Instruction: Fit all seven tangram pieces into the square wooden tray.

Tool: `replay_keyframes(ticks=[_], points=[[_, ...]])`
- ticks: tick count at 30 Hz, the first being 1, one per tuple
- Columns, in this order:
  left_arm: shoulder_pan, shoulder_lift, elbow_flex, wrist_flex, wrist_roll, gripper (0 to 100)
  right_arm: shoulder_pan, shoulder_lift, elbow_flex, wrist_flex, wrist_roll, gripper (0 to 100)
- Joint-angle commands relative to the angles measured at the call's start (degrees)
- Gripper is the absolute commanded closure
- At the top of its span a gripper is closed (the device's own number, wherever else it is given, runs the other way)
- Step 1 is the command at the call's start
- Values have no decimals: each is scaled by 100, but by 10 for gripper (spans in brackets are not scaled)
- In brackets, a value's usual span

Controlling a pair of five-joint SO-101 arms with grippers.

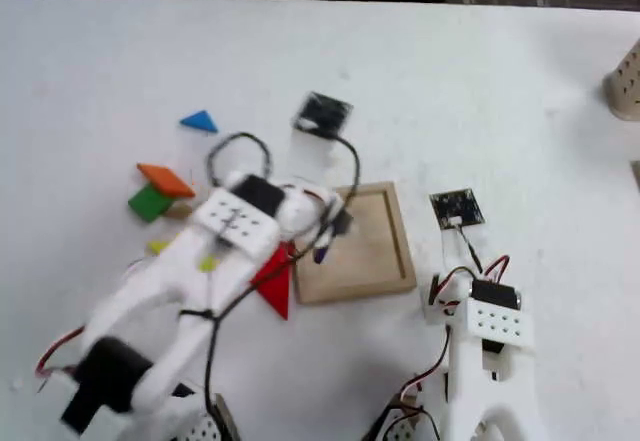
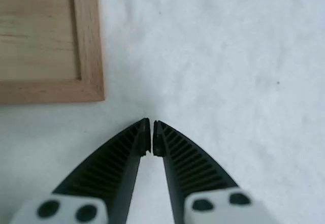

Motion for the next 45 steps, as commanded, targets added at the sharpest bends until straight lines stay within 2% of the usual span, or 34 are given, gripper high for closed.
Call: replay_keyframes(ticks=[1,3,6,7,9,12,17,23,33,37,45], points=[[-576,-936,-105,246,0,755,22,-127,-158,-40,62,981],[-629,-1033,211,-53,0,814,22,-127,-158,-40,62,981],[-585,-857,545,-686,0,976,22,-119,-158,-40,62,981],[-549,-743,563,-818,0,986,22,-119,-158,-40,62,981],[-505,-470,571,-1011,0,941,22,-119,-158,-40,62,981],[-321,31,475,-1222,0,978,22,-119,-158,-40,62,981],[295,690,290,-1231,0,978,22,-119,-158,-40,62,981],[848,822,334,-1231,0,978,22,-127,-158,-40,62,981],[963,813,343,-1222,0,978,22,-136,-158,-40,62,981],[567,804,308,-1222,-9,978,22,-136,-158,-40,62,981],[-998,796,70,-1222,-9,978,22,-136,-158,-40,62,981]])
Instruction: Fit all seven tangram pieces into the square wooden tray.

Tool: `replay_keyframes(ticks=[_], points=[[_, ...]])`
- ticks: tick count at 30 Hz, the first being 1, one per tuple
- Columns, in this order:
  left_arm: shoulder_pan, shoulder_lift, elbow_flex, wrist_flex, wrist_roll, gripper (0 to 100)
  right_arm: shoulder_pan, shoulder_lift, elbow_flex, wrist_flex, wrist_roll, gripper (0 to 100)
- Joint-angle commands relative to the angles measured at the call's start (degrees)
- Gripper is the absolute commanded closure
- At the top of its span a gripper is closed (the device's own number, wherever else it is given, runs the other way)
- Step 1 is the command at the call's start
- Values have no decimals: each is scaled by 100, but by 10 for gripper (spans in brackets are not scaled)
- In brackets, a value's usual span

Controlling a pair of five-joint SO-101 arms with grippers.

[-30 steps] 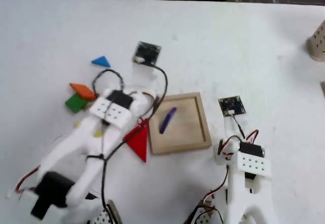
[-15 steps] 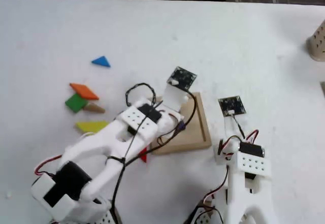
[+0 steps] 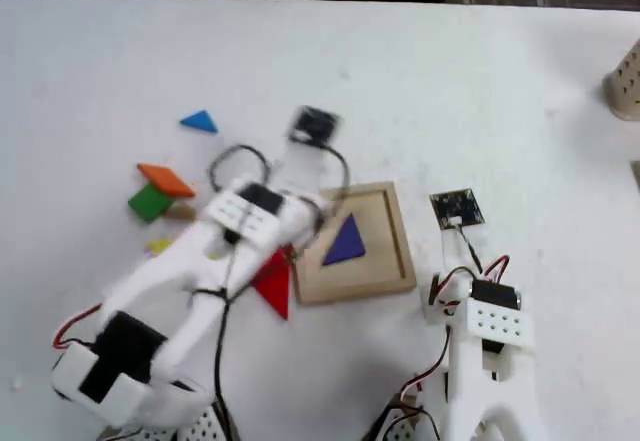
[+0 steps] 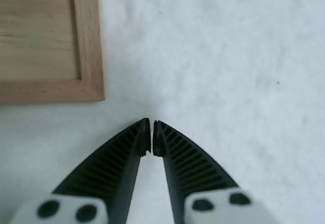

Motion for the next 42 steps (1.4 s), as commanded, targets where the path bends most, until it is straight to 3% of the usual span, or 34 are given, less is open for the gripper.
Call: replay_keyframes(ticks=[1,4,8,11,16,21,25,42], points=[[-796,-48,-396,-105,-18,978,22,-136,-158,-40,62,981],[-989,-48,-501,79,-18,978,40,-145,-158,-40,62,981],[-1235,-435,-862,923,-18,978,4,-154,-360,-4,26,981],[-1560,-945,-791,1152,-18,978,-145,-154,-967,611,9,981],[-2273,-1578,-18,325,-44,978,-1314,-75,-2004,1815,-114,981],[-2677,-1666,870,-835,-53,977,-2870,514,-1978,1147,-1240,981],[-2914,-1675,1187,-1143,-53,977,-3451,1464,-1723,295,-1556,981],[-3011,-1675,1231,-1134,-53,977,-2782,3160,-2549,-971,-1538,981]])
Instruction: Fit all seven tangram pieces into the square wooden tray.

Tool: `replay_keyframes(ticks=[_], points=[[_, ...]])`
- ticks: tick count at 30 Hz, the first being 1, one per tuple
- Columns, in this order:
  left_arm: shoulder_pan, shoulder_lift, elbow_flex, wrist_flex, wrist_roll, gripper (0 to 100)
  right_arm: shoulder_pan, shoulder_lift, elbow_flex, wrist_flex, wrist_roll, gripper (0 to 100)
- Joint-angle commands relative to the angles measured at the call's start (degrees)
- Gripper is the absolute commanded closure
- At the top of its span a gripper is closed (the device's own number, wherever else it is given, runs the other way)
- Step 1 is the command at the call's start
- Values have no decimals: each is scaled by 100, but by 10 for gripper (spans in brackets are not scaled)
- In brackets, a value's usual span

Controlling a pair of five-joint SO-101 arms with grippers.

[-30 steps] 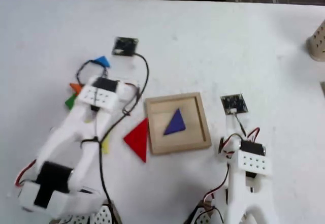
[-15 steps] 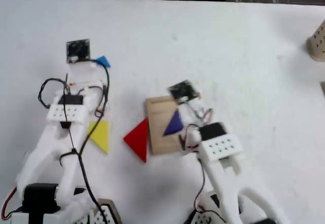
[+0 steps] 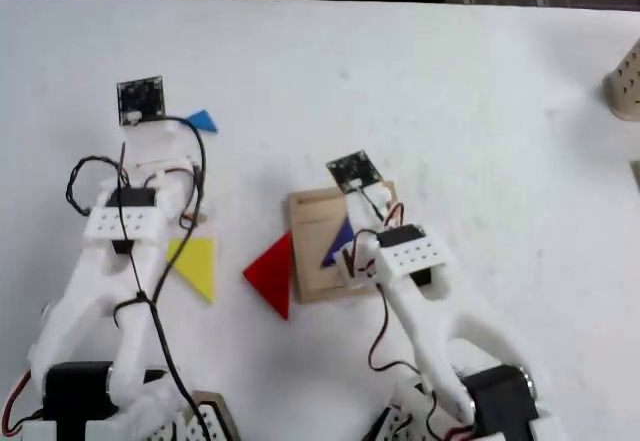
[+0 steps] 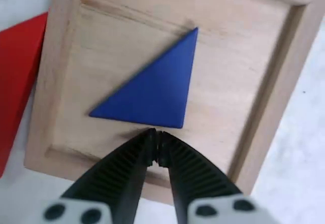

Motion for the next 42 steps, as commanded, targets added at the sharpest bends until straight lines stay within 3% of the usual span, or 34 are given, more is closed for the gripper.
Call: replay_keyframes(ticks=[1,12,21,25,28,35,42], points=[[-40,-268,9,-167,-44,977,259,171,-501,-127,-26,981],[-31,-259,9,-167,-44,977,804,1640,-2013,-92,-18,981],[-22,-259,18,-176,-44,977,1121,1622,-2602,303,-9,981],[57,-251,26,-202,-53,977,646,1086,-2708,1464,220,981],[66,-251,35,-264,-53,977,154,760,-2664,1631,-62,981],[57,-251,35,-290,-53,977,-567,743,-2022,646,-466,981],[57,-251,35,-290,-53,977,-567,743,-1248,-136,105,981]])
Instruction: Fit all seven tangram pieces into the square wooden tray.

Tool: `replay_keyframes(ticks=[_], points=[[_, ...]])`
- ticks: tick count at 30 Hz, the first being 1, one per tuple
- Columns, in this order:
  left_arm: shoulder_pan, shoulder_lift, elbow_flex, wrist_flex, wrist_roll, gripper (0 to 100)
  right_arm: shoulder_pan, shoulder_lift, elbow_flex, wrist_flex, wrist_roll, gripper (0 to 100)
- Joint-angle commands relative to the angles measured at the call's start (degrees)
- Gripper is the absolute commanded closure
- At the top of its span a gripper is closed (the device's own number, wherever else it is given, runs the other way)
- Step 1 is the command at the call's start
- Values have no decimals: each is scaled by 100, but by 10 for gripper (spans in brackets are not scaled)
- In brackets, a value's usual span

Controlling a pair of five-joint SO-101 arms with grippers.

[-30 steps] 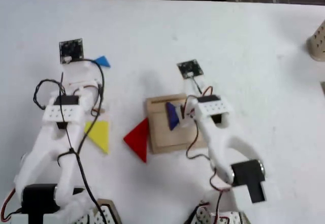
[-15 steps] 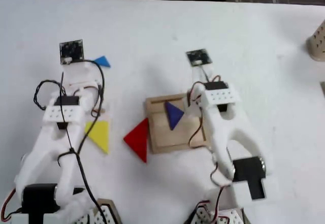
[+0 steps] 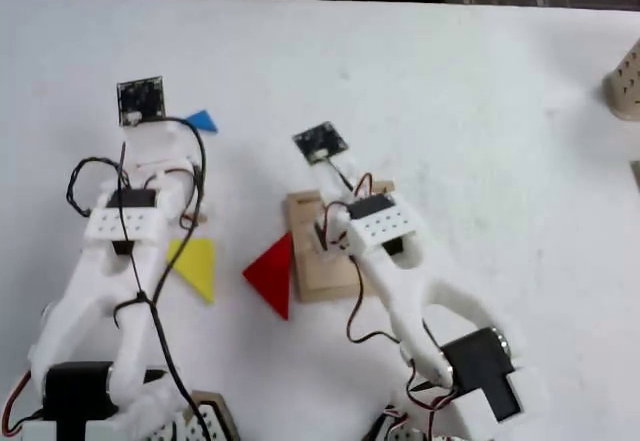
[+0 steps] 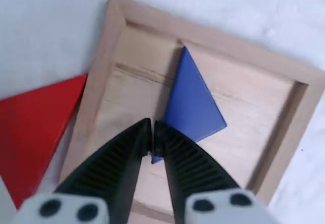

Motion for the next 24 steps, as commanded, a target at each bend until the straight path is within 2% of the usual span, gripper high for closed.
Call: replay_keyframes(ticks=[1,14,19,24], points=[[48,-251,-9,-176,-53,977,127,-242,70,-154,299,981],[22,-251,70,-185,-53,977,1367,-338,26,-84,686,981],[22,-251,70,-185,-53,977,1244,-708,53,303,651,981],[22,-251,70,-185,-53,977,708,-602,237,-66,-44,981]])
